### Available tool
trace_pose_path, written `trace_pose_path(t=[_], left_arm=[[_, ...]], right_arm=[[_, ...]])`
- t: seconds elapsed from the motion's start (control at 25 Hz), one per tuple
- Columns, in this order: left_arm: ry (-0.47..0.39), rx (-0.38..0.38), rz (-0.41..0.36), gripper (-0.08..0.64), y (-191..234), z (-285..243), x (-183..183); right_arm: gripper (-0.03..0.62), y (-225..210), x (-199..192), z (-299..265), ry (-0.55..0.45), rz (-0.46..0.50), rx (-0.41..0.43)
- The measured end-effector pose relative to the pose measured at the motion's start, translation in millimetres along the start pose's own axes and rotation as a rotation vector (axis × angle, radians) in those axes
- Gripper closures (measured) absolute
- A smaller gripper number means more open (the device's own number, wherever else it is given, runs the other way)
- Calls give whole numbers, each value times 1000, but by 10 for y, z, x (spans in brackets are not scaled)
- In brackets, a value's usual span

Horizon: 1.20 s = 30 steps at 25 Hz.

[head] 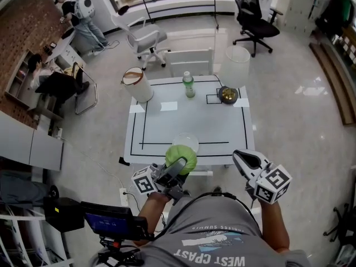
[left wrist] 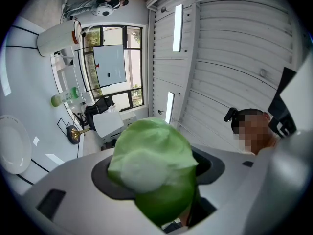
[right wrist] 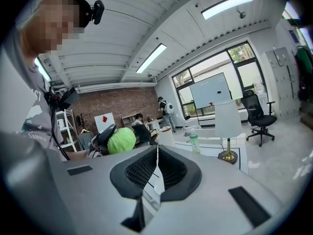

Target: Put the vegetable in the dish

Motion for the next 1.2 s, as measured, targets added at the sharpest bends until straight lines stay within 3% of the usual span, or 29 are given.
trace_pose_path(t=[0.2, 0.32, 0.44, 0.68, 0.88, 1.08, 1.2], left_arm=[[-22, 9, 2, 249, -1, -13, -21], [9, 11, 22, 249, 96, 18, -7], [62, 9, 2, 249, 196, -5, 188], [65, -30, 9, 249, 327, -2, 558], [109, -17, 27, 249, 500, -21, 668], [123, -9, 38, 249, 801, -205, 780], [123, -10, 38, 249, 776, -159, 794]], right_arm=[[583, -175, -63, -15, 10, -20, -7], [583, -181, -19, -112, -6, -23, -17], [583, -136, 91, -296, -29, -26, -38], [583, -103, 181, -600, -24, -16, -64], [583, -120, 158, -760, -17, -35, -93], [583, -461, 81, -889, -24, -65, -111], [583, -412, 50, -896, -26, -71, -116]])
Point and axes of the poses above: the fingertips, and each gripper's own axes: z backward along the fingers, y to its left, x out of its top, the point moved 2 cm from there along z, backward along the fingers, and after that the axes turned 10 degrees about x, right-handed, at the moved point
